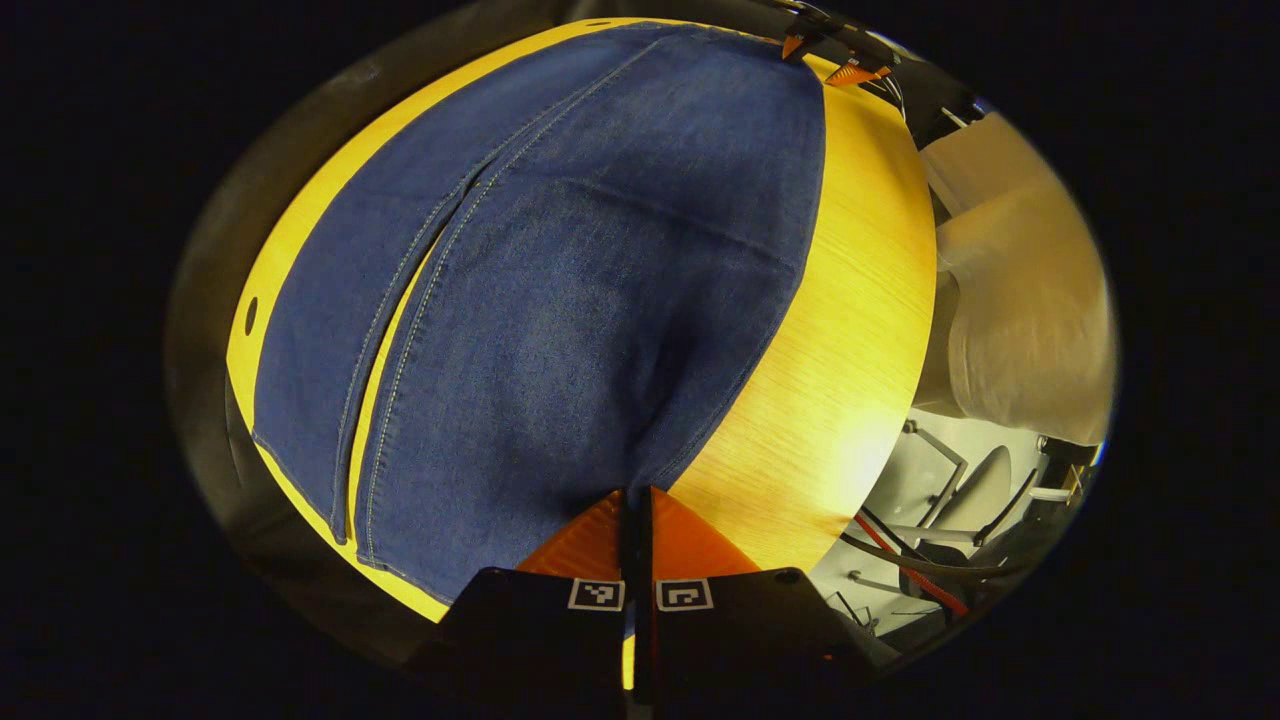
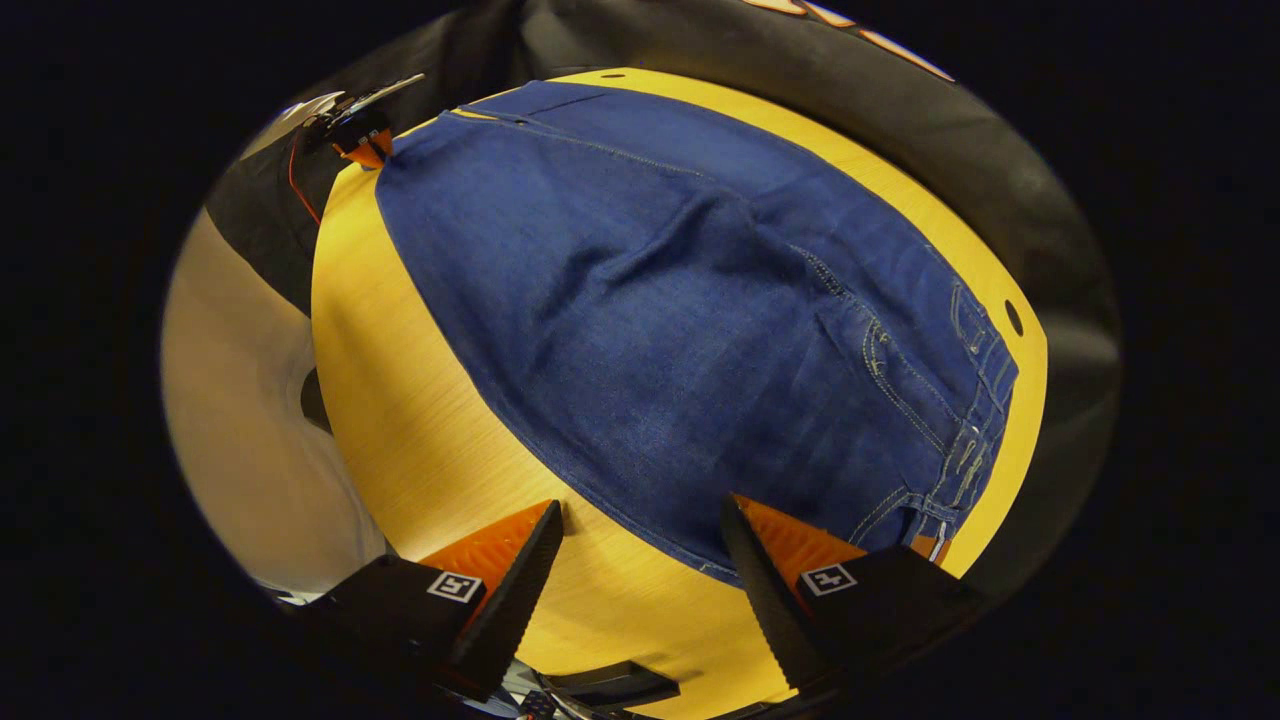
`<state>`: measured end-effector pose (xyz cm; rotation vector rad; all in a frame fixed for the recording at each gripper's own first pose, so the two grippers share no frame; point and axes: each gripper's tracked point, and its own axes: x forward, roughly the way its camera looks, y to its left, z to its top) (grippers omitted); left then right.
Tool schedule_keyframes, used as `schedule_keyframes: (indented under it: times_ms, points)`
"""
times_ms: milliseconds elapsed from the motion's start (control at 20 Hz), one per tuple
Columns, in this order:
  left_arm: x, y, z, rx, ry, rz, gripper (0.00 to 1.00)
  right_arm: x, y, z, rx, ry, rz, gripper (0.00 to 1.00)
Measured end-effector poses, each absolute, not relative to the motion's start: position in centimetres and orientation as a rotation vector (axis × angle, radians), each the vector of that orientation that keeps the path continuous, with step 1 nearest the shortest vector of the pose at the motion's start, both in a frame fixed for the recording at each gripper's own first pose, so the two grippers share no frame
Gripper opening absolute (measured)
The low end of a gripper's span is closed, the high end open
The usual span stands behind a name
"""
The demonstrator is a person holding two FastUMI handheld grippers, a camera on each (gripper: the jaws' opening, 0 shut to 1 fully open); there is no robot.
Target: Grasp the waist and the cuffs of the jeans and fold them to make the two legs overlap; first hold the waist and fold one-third of the jeans toward the cuffs, then hold the cuffs and fold the remaining one-third in the same direction to finish folding.
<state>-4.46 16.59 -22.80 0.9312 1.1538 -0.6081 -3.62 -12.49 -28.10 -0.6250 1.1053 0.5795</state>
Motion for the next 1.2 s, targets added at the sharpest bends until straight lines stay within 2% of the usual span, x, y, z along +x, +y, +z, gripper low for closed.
schedule_keyframes:
  times_ms: [200,400,450,550,750,900,1000,1100,1200]
  points:
    - [-4.3,16.6,-22.9,0.930,1.143,-0.607,0.00,-3.5,-12.8,-28.4,-0.623,1.106,0.589,0.98]
    - [-4.8,16.1,-22.8,0.885,1.177,-0.580,0.00,-3.1,-13.2,-28.2,-0.609,1.109,0.557,0.90]
    - [-4.7,16.4,-22.7,0.881,1.182,-0.577,0.00,-3.0,-13.3,-28.1,-0.605,1.110,0.549,0.80]
    - [-4.4,16.6,-22.9,0.883,1.180,-0.573,0.00,-2.8,-13.3,-28.0,-0.613,1.104,0.546,0.72]
    - [-4.5,16.4,-22.8,0.854,1.160,-0.534,0.00,-1.8,-13.0,-27.9,-0.688,1.074,0.588,0.29]
    - [-4.5,16.4,-22.8,0.814,1.141,-0.507,0.00,-2.0,-13.0,-27.8,-0.647,1.096,0.553,0.19]
    - [-4.5,16.3,-22.7,0.786,1.130,-0.491,0.00,-1.9,-13.6,-27.9,-0.606,1.130,0.506,0.08]
    - [-4.5,16.3,-22.8,0.776,1.119,-0.470,0.00,-1.8,-13.7,-27.8,-0.599,1.138,0.472,0.03]
    - [-4.5,16.4,-22.8,0.794,1.109,-0.443,0.00,-1.7,-13.7,-27.8,-0.608,1.116,0.448,0.03]
